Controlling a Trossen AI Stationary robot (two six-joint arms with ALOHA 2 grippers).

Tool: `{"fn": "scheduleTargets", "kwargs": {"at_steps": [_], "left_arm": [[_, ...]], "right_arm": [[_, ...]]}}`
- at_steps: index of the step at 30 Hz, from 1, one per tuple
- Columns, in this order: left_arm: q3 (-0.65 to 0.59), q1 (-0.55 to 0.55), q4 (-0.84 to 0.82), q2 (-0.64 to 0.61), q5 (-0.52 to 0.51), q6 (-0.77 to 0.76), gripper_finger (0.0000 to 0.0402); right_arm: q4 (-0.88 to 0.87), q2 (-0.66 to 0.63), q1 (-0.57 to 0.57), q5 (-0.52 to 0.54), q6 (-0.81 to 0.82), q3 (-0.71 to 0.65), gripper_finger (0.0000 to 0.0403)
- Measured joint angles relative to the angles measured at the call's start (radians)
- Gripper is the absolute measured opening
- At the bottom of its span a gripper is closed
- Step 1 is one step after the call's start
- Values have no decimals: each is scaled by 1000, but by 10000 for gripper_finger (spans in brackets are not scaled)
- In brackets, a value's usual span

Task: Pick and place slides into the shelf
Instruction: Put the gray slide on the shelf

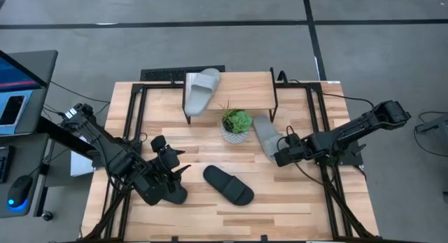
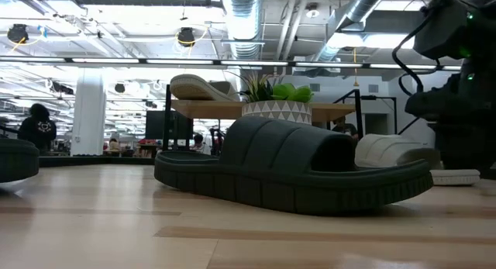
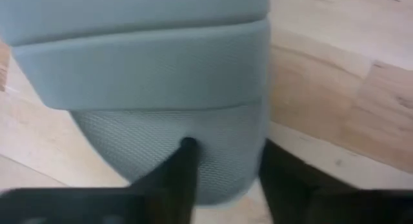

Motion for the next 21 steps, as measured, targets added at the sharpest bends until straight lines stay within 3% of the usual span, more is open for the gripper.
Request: {"fn": "scheduleTargets", "kwargs": {"at_steps": [2,3,13,21], "left_arm": [[0,0,0,0,1,0,224],[0,0,0,0,2,-1,224],[0,0,2,0,5,-20,224],[0,1,16,0,47,-63,224]], "right_arm": [[-12,-31,17,2,-13,-6,32],[-14,-44,24,4,-18,-9,22],[-102,-120,120,-124,-10,-8,5],[-336,-136,266,-154,-28,128,2]]}}
